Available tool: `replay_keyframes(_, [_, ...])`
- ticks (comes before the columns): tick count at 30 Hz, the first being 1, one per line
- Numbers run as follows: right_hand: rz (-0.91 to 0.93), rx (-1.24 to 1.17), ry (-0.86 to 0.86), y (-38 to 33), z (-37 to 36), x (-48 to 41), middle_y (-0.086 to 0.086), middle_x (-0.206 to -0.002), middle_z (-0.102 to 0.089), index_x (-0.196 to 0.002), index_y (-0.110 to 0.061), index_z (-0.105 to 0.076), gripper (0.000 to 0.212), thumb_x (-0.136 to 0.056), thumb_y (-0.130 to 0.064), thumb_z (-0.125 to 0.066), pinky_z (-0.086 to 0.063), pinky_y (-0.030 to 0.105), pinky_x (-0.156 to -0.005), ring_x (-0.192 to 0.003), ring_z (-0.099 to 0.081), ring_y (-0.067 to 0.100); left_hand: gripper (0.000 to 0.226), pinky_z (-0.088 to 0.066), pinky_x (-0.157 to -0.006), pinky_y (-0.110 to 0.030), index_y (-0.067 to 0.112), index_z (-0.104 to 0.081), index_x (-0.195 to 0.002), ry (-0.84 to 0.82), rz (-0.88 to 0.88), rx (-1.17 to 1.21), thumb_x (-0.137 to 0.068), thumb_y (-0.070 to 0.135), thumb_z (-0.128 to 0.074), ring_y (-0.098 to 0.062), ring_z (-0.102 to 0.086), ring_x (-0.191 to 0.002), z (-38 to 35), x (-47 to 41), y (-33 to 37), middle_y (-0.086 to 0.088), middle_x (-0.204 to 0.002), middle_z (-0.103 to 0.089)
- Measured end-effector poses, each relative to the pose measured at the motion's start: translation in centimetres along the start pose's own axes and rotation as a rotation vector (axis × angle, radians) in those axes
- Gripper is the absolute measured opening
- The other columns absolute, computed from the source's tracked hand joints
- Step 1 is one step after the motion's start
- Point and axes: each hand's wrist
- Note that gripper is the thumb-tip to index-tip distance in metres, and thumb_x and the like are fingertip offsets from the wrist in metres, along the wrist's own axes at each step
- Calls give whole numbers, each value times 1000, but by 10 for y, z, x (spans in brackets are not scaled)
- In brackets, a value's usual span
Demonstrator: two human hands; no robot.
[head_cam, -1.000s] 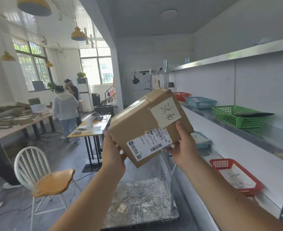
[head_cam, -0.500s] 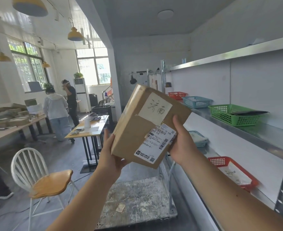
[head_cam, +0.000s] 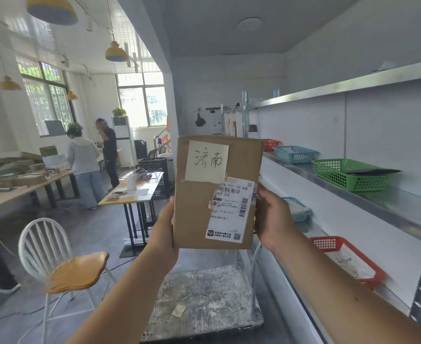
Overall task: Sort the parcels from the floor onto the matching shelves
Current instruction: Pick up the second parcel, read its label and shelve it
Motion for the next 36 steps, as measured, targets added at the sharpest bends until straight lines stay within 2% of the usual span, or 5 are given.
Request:
replay_keyframes(3, [38, 40, 38, 1, -1, 2, 0, -91, -79, -124, -16, -69, 35, -98, -33, -53, -46, 35, -71, -91, -69, 22, 18, -60, -70, -36, 35, -68, -124, 22, -71, 29, -108, 34, -59, -21, -75, -85, 1, -3, 3, 5, -89, -83])
replay_keyframes(6, [19, 99, 40, 1, -7, 4, 10, -125, -79, -129, -12, -72, 58, -87, -52, -63, -46, 56, -111, -126, -68, 33, 18, -47, -40, -22, 35, -67, -120, 17, -132, 0, -109, 26, -56, -14, -69, -63, 0, -3, 3, 6, -81, -79])
replay_keyframes(21, [-16, -118, 98, 9, -20, 9, 22, -134, -70, -137, -13, -67, 44, -105, -21, -37, -42, 62, -116, -126, -64, 42, 39, -63, -81, -37, 29, -69, -132, -112, -287, 101, -97, 41, -55, -19, -78, -104, 4, 1, 7, 3, -114, -81])
replay_keyframes(28, [12, 9, 42, 17, -19, 7, 14, -141, -71, -142, -24, -68, 45, -107, -42, -46, -41, 63, -119, -136, -62, 39, 41, -62, -60, -27, 16, -72, -134, -104, -241, 83, -108, 40, -51, -30, -75, -102, 10, 3, 17, 1, -104, -84])
replay_keyframes(36, [-18, 113, 42, 25, -32, 16, 3, -130, -78, -134, -33, -74, 51, -101, -64, -51, -48, 60, -115, -127, -70, 30, 50, -59, -98, -48, 24, -72, -139, -112, -205, 77, -97, 47, -59, -30, -74, -119, 19, -1, 18, -4, -126, -80])
Point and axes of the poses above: each hand's wrist, its own x-axis away from the middle knuckle, its own z-axis out of the back of the hand, y = z × x
